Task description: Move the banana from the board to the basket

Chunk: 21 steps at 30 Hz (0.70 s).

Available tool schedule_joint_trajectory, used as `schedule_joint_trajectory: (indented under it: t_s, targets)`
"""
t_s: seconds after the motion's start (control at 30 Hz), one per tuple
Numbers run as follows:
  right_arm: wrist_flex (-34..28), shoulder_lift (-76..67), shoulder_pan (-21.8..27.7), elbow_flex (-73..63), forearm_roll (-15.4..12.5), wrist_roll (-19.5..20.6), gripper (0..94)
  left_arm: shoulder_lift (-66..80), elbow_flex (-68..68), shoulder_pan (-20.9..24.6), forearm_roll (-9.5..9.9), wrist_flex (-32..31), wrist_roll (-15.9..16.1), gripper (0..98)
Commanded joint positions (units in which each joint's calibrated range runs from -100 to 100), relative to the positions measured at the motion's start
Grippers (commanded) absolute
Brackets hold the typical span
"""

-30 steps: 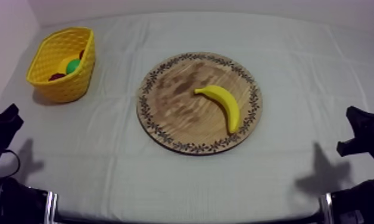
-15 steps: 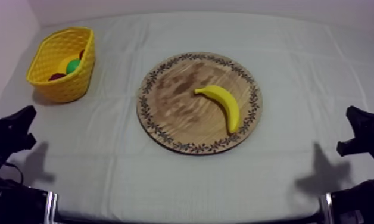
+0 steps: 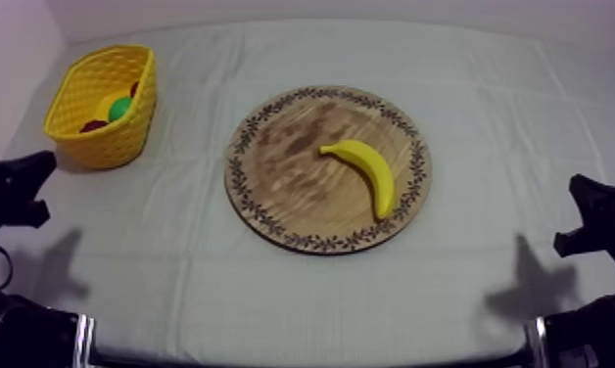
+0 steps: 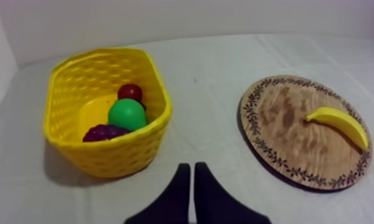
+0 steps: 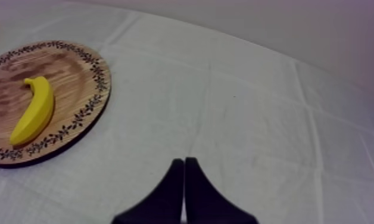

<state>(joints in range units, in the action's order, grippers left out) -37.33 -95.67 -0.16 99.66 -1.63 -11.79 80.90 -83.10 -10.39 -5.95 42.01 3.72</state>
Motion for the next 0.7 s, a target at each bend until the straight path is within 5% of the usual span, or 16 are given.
schedule_joint_trajectory:
  t_s: [0.0, 0.27, 0.67]
  targets:
    - [0.0, 0.0, 0.0, 0.0, 0.0, 0.0, 0.3, -9.3, 7.3, 0.2, -0.13, 1.8, 1.0, 0.0]
    - [0.0, 0.0, 0.0, 0.0, 0.0, 0.0, 0.3, -29.7, 28.2, -2.2, -0.33, 11.1, 3.0, 0.0]
    - [0.0, 0.0, 0.0, 0.0, 0.0, 0.0, 0.3, -55.3, 55.9, -12.8, 1.91, 21.3, 3.5, 0.0]
